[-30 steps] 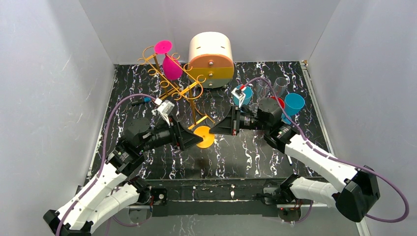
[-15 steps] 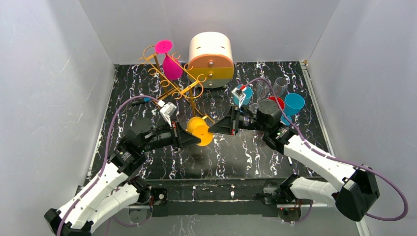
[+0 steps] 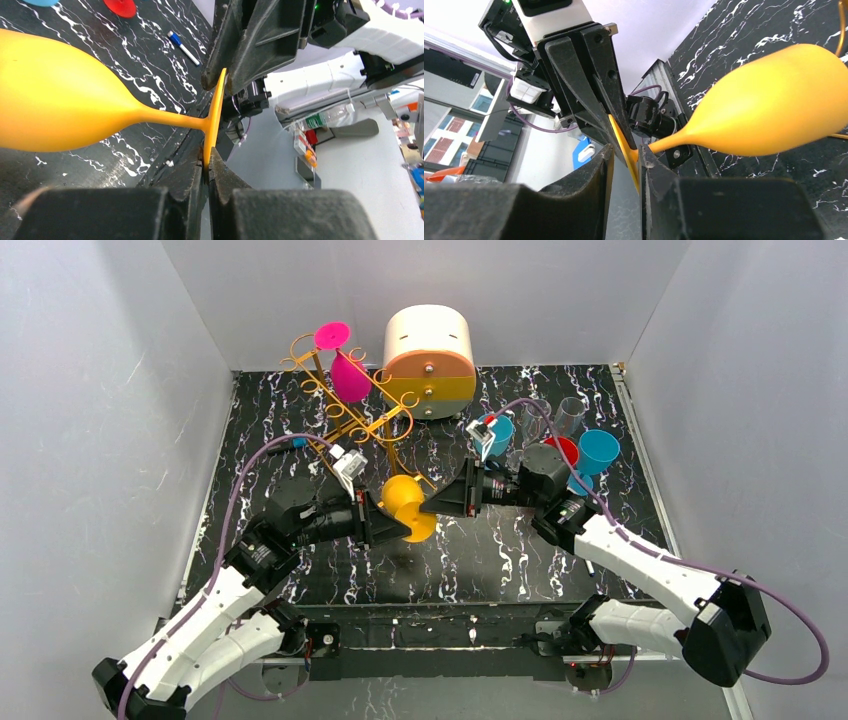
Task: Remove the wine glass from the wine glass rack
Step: Place the wine glass at the center of the board.
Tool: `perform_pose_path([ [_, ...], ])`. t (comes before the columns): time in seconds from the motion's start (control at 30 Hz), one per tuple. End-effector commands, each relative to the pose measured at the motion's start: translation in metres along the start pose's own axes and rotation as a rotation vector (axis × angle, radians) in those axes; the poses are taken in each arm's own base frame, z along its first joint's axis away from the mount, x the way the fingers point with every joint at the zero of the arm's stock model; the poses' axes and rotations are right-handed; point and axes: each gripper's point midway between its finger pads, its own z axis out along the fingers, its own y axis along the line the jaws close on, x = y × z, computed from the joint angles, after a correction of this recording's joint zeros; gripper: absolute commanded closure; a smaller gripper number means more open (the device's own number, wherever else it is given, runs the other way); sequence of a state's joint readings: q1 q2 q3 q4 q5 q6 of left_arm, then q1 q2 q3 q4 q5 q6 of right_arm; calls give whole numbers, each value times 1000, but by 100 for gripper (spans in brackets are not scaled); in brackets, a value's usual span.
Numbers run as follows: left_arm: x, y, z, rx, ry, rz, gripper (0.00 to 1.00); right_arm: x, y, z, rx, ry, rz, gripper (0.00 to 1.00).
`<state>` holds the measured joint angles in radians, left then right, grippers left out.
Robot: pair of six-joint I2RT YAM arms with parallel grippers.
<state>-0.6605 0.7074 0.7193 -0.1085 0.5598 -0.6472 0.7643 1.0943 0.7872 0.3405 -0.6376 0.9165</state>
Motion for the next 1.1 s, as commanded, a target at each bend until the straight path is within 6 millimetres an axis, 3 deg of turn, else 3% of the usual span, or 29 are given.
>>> perform_pose_path([
  [0.0,4,-19,-4,90,47,37,100,-5,26,6,-104,0,-68,66],
  [0.07,7,-20,-4,105,58,39,100,-4,30,9,-127,8,-75,67],
  [0.27,7,-18,-4,97,49,38,98,10,39,19,-165,54,-104,99],
  [0.3,8,-16,-3,93,50,35,94,8,39,19,-158,37,-121,99],
  [0.43,13,-13,-2,90,64,22,58,3,39,14,-123,-47,-222,99],
  [0.5,18,-8,1,79,79,-17,50,3,45,10,-114,-93,-309,99],
  [0.87,7,-11,11,122,-1,-132,49,-2,33,0,-40,-240,-432,99],
  [1.07,11,-25,10,233,16,-120,50,-13,19,-7,40,-331,-427,99],
])
